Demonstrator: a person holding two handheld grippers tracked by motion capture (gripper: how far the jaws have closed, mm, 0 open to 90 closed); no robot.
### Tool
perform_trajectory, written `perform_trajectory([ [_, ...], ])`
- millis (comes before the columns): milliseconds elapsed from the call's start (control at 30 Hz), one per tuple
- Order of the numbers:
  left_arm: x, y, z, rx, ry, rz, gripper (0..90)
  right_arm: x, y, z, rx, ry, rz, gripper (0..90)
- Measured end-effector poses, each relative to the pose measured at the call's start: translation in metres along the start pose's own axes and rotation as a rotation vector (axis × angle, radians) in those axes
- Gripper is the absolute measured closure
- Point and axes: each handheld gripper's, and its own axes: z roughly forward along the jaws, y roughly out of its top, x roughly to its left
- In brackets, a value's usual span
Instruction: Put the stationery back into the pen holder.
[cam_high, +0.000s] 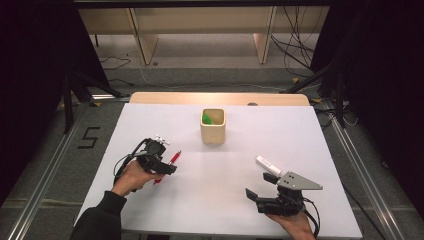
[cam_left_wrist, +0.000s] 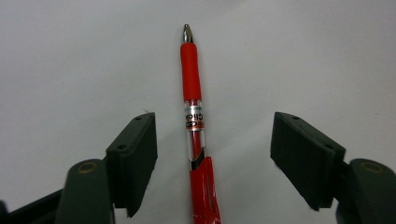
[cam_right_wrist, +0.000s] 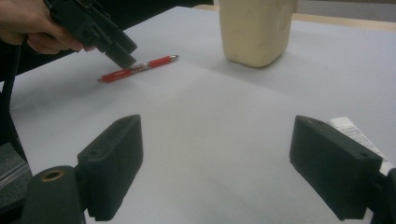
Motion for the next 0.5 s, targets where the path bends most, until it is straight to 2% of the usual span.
perform_trajectory([
  [33,0.001,0.001,0.002,0.010,-0.019,0.003,36.3,0.000,0.000,0.000,0.003,-0.001,-0.001,18.1],
  [100,0.003,0.003,0.005,0.031,-0.006,0.000,39.3,0.001,0.000,0.001,0.003,0.001,0.000,18.1],
  [233,0.007,0.005,0.007,0.049,-0.004,-0.034,49.1,0.001,0.000,0.001,0.003,0.002,-0.006,18.2],
  [500,0.006,0.006,0.015,0.083,0.027,-0.018,57.8,0.002,0.000,0.001,0.004,0.002,-0.016,18.3],
])
